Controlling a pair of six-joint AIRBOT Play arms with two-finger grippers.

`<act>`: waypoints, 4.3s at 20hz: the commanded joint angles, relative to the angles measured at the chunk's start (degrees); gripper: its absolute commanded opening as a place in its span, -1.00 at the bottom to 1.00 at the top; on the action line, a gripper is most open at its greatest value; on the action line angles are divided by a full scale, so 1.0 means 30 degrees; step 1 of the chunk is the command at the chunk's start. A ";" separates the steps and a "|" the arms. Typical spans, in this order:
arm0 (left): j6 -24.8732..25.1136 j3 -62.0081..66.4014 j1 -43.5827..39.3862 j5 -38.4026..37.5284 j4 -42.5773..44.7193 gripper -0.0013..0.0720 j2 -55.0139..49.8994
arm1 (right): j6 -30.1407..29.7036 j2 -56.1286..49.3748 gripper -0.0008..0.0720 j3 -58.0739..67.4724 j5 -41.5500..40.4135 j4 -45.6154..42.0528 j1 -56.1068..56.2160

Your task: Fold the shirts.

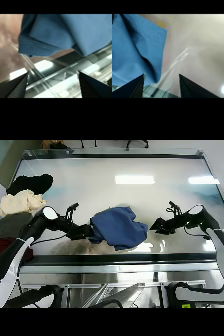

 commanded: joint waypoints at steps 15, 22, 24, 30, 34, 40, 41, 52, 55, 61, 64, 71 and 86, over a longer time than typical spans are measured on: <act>0.2761 -0.0758 -0.1129 0.5996 -0.3840 -0.93 -0.2674 | -0.3592 -0.1931 -0.93 0.0036 -0.1428 0.5224 0.1785; 0.2747 0.4918 -0.0372 0.2040 -0.3701 -0.93 0.1049 | -0.4116 0.3840 -0.93 0.2113 0.1741 0.9238 -0.2186; 0.2732 0.6579 0.0277 0.1209 -0.3701 -0.93 0.2841 | -0.5297 0.6492 -0.93 0.2455 0.1537 1.2116 -0.4335; 0.2040 0.9981 0.1603 -0.1224 -0.3708 -0.93 0.8313 | -0.6790 1.1577 -0.93 0.2521 0.2062 1.8608 -0.6339; 0.1741 0.9959 0.1545 -0.2280 -0.0954 -0.93 1.0433 | -0.8531 1.2415 -0.93 0.2535 0.2120 2.0546 -0.5617; 0.1508 0.4925 0.1355 -0.0481 0.1246 -0.93 0.9508 | -0.8517 0.9347 -0.93 0.2310 0.2025 1.5919 -0.4983; 0.1894 0.3869 0.1173 0.0138 0.1275 -0.93 0.8670 | -0.8524 0.8378 -0.93 0.2025 0.2011 1.5504 -0.4291; 0.3031 0.7919 0.3519 0.2637 -0.0532 -0.23 -0.4007 | -0.9588 -0.3636 0.06 0.1661 -0.2353 1.3573 -0.2834; 0.2885 1.0382 0.4306 0.0517 -0.0415 0.92 -0.4721 | -1.0601 -0.3468 0.06 0.2725 -0.1749 1.3398 -0.4561; 0.2514 0.8211 0.5355 -0.2572 -0.0211 0.92 -0.3024 | -0.9413 -0.3534 0.05 0.3075 -0.1464 0.8174 -0.6900; 0.2528 0.3949 0.5311 -0.2630 -0.0211 0.92 -0.1370 | -0.9435 -0.4495 0.03 0.3082 -0.1574 0.7329 -0.6499; 0.2579 -0.4044 0.5042 0.1341 -0.2470 0.92 0.1224 | -1.0083 -0.6084 0.02 0.3206 -0.3883 0.7322 -0.3861; 0.2550 -0.0809 -0.0342 0.3446 -0.2732 -0.93 -0.2565 | -0.9981 -0.6360 -0.93 0.5442 -0.2820 0.7140 -0.1384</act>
